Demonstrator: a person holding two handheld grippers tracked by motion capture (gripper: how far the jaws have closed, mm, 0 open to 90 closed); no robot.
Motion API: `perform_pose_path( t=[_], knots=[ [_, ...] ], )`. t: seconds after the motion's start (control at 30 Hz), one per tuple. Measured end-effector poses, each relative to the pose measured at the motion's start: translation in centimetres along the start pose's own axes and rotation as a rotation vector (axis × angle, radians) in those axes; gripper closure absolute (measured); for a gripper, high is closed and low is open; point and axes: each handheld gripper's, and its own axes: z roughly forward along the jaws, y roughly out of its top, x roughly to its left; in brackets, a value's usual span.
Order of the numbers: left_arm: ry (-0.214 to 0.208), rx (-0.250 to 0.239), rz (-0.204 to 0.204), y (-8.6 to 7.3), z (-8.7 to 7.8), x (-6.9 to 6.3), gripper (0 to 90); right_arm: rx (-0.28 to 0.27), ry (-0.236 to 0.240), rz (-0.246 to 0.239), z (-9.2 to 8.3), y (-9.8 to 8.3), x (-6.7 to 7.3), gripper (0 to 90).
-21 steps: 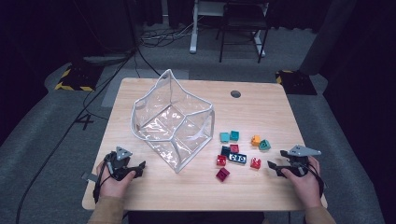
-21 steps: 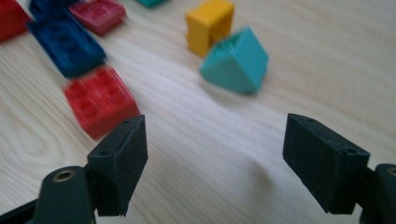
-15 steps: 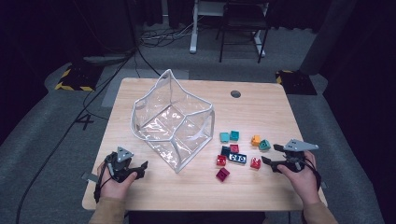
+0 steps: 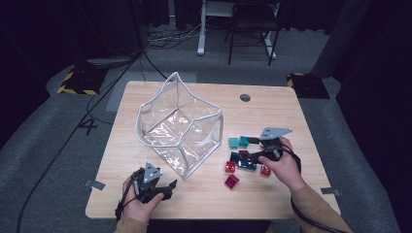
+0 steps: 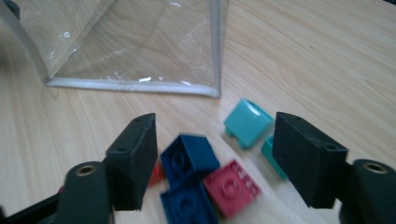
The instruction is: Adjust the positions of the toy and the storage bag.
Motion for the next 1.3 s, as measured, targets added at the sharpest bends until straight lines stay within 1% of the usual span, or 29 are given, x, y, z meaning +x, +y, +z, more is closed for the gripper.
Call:
perform_pose_path(
  t=[0.03, 0.13, 0.17, 0.2, 0.23, 0.27, 0.3, 0.33, 0.37, 0.4, 0.47, 0.5, 0.6, 0.63, 0.67, 0.73, 0.77, 0.83, 0.87, 0.9, 0.93, 0.97, 1.0, 1.03, 1.1, 1.13, 1.17, 1.2, 1.3],
  knots=[
    [0.009, -0.002, 0.012, 0.1, 0.0, -0.4, 25.3, 0.002, 0.006, -0.004, 0.7, 0.4, -0.1, 33.7],
    [-0.001, -0.023, 0.009, 0.4, 0.2, -1.7, 26.4, 0.007, 0.011, -0.026, 2.4, 1.4, -0.5, 41.0],
    [-0.001, -0.023, 0.009, 0.4, 0.2, -1.7, 26.7, 0.007, 0.011, -0.026, 2.4, 1.4, -0.5, 41.0],
    [-0.007, -0.031, 0.017, 0.6, 0.4, -2.2, 26.7, 0.008, 0.014, -0.024, 2.9, 1.6, -0.6, 46.4],
    [-0.02, -0.039, 0.042, 0.8, 0.9, -3.0, 29.0, 0.008, 0.034, -0.009, 3.9, 2.1, -1.0, 50.4],
    [-0.02, -0.039, 0.042, 0.8, 0.9, -3.0, 30.5, 0.006, 0.031, -0.009, 4.2, 2.2, -1.1, 52.4],
    [-0.016, -0.041, 0.068, 1.0, 1.6, -3.7, 31.5, 0.009, 0.03, -0.008, 4.6, 2.3, -1.2, 54.3],
    [-0.016, -0.041, 0.068, 1.0, 1.6, -3.7, 33.0, 0.009, 0.03, -0.008, 4.6, 2.3, -1.2, 54.3],
    [-0.013, -0.042, 0.074, 1.2, 2.2, -4.1, 36.1, 0.009, 0.03, -0.011, 5.2, 2.6, -1.3, 56.1],
    [-0.013, -0.042, 0.074, 1.2, 2.2, -4.1, 38.2, 0.009, 0.03, -0.011, 5.2, 2.6, -1.3, 56.1],
    [-0.005, -0.027, 0.072, 1.4, 2.8, -4.3, 49.0, 0.005, 0.028, -0.019, 5.8, 3.0, -1.3, 58.5],
    [-0.011, -0.02, 0.095, 1.7, 3.4, -4.3, 53.6, -0.001, 0.047, -0.009, 6.3, 3.2, -1.3, 62.5],
    [0.006, -0.02, 0.1, 1.8, 3.9, -4.4, 57.2, -0.008, 0.057, -0.003, 6.7, 3.4, -1.5, 62.5],
    [0.012, -0.026, 0.091, 1.9, 4.1, -4.3, 57.4, -0.016, 0.076, 0.002, 7.1, 3.7, -1.6, 61.7],
    [0.012, -0.026, 0.091, 1.9, 4.1, -4.3, 58.3, -0.016, 0.076, 0.002, 7.1, 3.7, -1.6, 61.7],
    [0.021, -0.031, 0.09, 2.2, 4.3, -4.3, 64.1, -0.027, 0.087, -0.003, 7.5, 4.0, -1.6, 61.0],
    [0.044, -0.028, 0.109, 2.5, 4.4, -4.4, 70.4, -0.029, 0.089, -0.016, 7.9, 4.3, -1.4, 66.7],
    [0.034, -0.027, 0.116, 2.6, 4.4, -4.4, 81.3, -0.017, 0.054, -0.057, 7.9, 4.5, -1.2, 79.5],
    [0.034, -0.027, 0.116, 2.6, 4.4, -4.4, 81.9, -0.017, 0.054, -0.057, 7.9, 4.5, -1.2, 79.5],
    [0.001, -0.026, 0.118, 2.7, 4.3, -4.4, 82.4, -0.01, 0.041, -0.056, 7.8, 4.4, -1.2, 86.4],
    [-0.023, -0.021, 0.129, 2.7, 4.1, -4.4, 83.3, -0.011, 0.041, -0.054, 7.7, 4.3, -1.2, 87.0],
    [-0.073, -0.051, 0.131, 2.6, 3.9, -4.7, 90.0, -0.008, 0.042, -0.054, 7.5, 4.2, -1.2, 87.4],
    [-0.073, -0.051, 0.131, 2.6, 3.9, -4.7, 90.0, -0.008, 0.042, -0.054, 7.5, 4.2, -1.2, 87.4],
    [-0.114, -0.056, 0.161, 2.7, 3.8, -5.6, 90.0, 0.001, 0.053, -0.052, 7.0, 4.0, -1.1, 87.5],
    [-0.115, -0.047, 0.219, 2.8, 3.8, -6.9, 90.0, 0.011, 0.059, -0.067, 6.5, 3.7, -0.8, 87.5],
    [-0.115, -0.047, 0.219, 2.8, 3.8, -6.9, 90.0, 0.011, 0.059, -0.067, 6.5, 3.7, -0.8, 87.5],
    [-0.107, -0.045, 0.238, 2.6, 3.8, -7.7, 90.0, 0.024, 0.05, -0.091, 5.9, 3.5, -0.4, 87.5],
    [-0.107, -0.045, 0.238, 2.6, 3.8, -7.7, 90.0, 0.024, 0.05, -0.091, 5.9, 3.5, -0.4, 87.5],
    [-0.086, -0.033, 0.182, 2.2, 3.1, -7.3, 84.5, 0.031, 0.052, -0.087, 4.8, 2.8, -0.2, 87.5]
  ],
)
